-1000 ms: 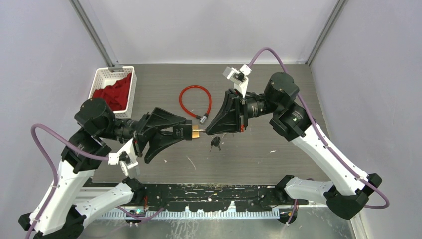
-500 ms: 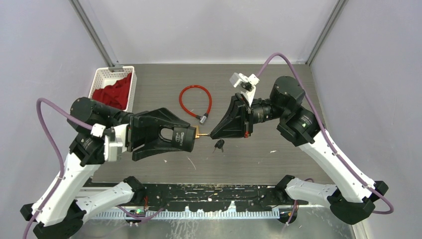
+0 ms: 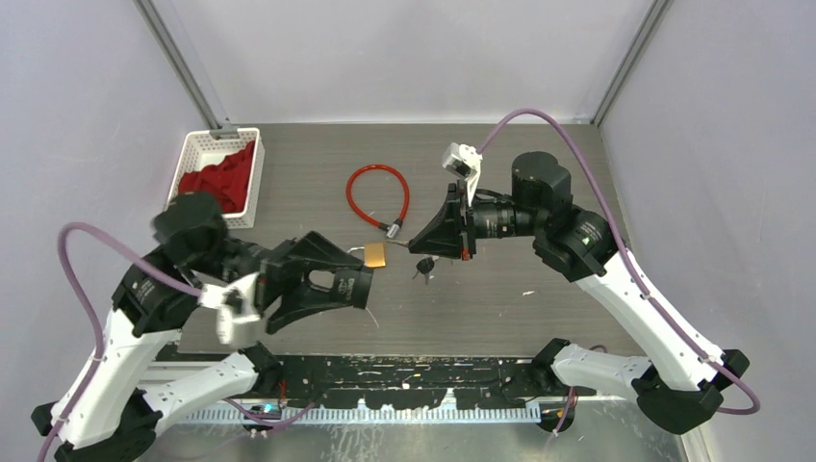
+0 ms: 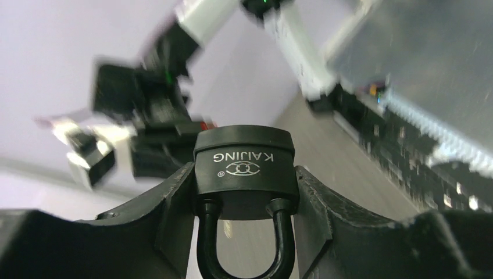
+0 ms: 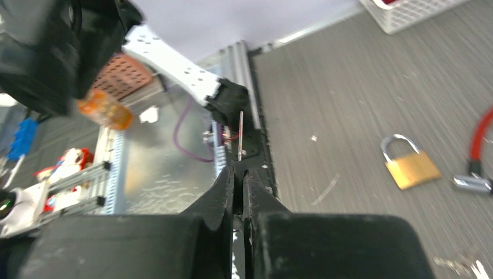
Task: Unlock with the key
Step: Place the lock at the center of the board, then pick up the lock from the center of the board.
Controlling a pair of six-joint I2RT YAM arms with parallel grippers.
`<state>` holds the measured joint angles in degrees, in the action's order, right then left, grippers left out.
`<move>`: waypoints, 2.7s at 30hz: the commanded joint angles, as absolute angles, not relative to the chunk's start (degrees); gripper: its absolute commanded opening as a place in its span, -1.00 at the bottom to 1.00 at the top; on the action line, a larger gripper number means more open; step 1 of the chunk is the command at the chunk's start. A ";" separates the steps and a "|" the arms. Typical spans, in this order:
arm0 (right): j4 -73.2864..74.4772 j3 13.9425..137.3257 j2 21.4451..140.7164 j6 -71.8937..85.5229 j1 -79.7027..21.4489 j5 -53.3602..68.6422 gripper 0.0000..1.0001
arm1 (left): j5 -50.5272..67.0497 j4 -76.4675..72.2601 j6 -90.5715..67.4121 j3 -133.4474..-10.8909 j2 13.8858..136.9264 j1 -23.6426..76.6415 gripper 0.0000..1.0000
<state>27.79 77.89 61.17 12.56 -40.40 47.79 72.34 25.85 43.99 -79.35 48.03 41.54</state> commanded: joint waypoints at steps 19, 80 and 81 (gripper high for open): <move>35.42 75.54 61.74 12.58 -40.00 27.78 -0.98 | 21.70 59.68 114.34 -45.31 68.06 41.17 -1.00; 38.22 76.40 62.77 12.99 -38.14 21.34 -0.98 | 11.23 61.57 35.39 -59.53 73.20 43.75 1.00; 38.31 76.65 62.89 13.01 -38.08 21.36 -0.98 | 10.38 59.94 35.87 -57.90 73.19 44.12 0.99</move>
